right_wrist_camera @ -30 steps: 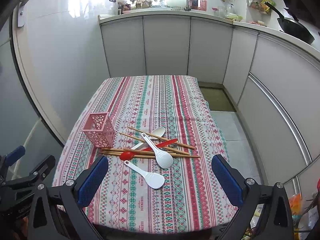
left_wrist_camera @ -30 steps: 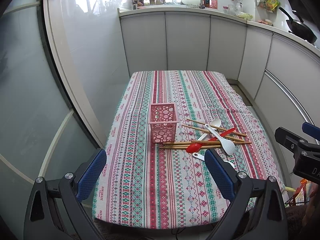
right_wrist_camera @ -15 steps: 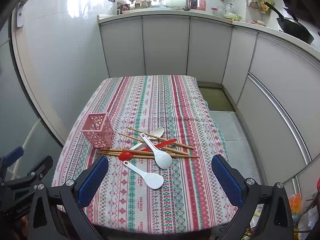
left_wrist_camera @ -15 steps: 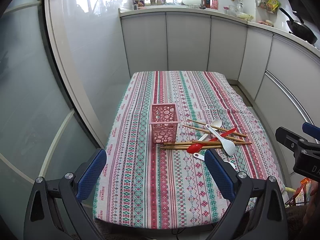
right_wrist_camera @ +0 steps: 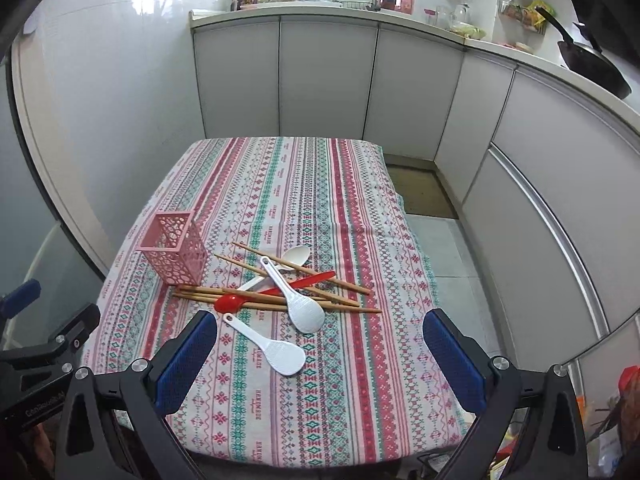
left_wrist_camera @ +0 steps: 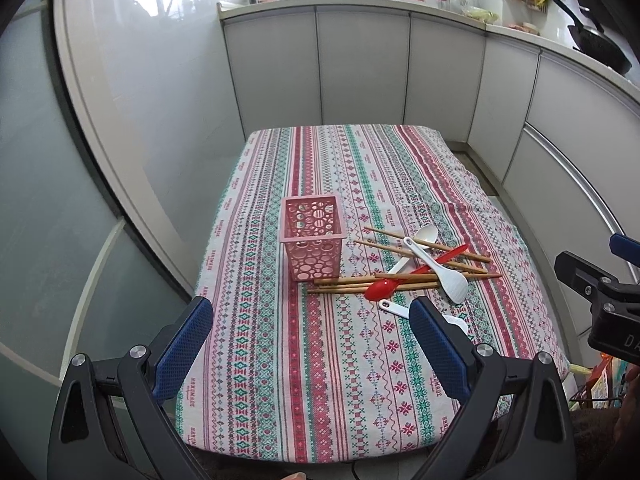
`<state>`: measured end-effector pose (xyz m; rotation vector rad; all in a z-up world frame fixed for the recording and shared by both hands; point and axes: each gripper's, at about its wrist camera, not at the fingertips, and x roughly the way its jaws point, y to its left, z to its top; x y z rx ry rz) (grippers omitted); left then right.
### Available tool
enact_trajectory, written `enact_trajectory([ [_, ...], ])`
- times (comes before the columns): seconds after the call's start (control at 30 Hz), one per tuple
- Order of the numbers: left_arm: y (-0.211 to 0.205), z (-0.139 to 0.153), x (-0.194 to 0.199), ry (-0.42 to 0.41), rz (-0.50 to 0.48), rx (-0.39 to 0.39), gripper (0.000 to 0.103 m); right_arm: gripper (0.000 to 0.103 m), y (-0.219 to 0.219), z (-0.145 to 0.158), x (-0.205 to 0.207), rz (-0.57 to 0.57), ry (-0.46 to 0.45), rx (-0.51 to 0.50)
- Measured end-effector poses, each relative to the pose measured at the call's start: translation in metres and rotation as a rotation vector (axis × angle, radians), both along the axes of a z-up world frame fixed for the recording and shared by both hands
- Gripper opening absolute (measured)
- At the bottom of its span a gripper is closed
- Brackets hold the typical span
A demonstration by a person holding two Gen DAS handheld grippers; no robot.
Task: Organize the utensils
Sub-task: 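Grasp the white rice paddle handle with the left tool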
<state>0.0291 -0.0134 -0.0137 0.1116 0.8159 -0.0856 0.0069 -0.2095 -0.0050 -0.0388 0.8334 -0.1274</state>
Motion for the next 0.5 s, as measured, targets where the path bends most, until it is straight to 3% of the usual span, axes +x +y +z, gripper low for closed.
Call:
enact_trajectory([
  [0.2,-0.010,0.001,0.020,-0.003,-0.009,0.022,0.100,0.103,-0.016,-0.001,0.018,-0.029,0.034,-0.007],
  [0.33,-0.020,-0.005,0.036,0.045,-0.050,0.021,0.100,0.103,-0.031,-0.004,0.032,-0.061,0.070,0.008],
  [0.5,-0.045,-0.024,0.048,0.094,-0.107,0.078,0.100,0.103,-0.055,-0.015,0.058,-0.073,0.154,0.044],
])
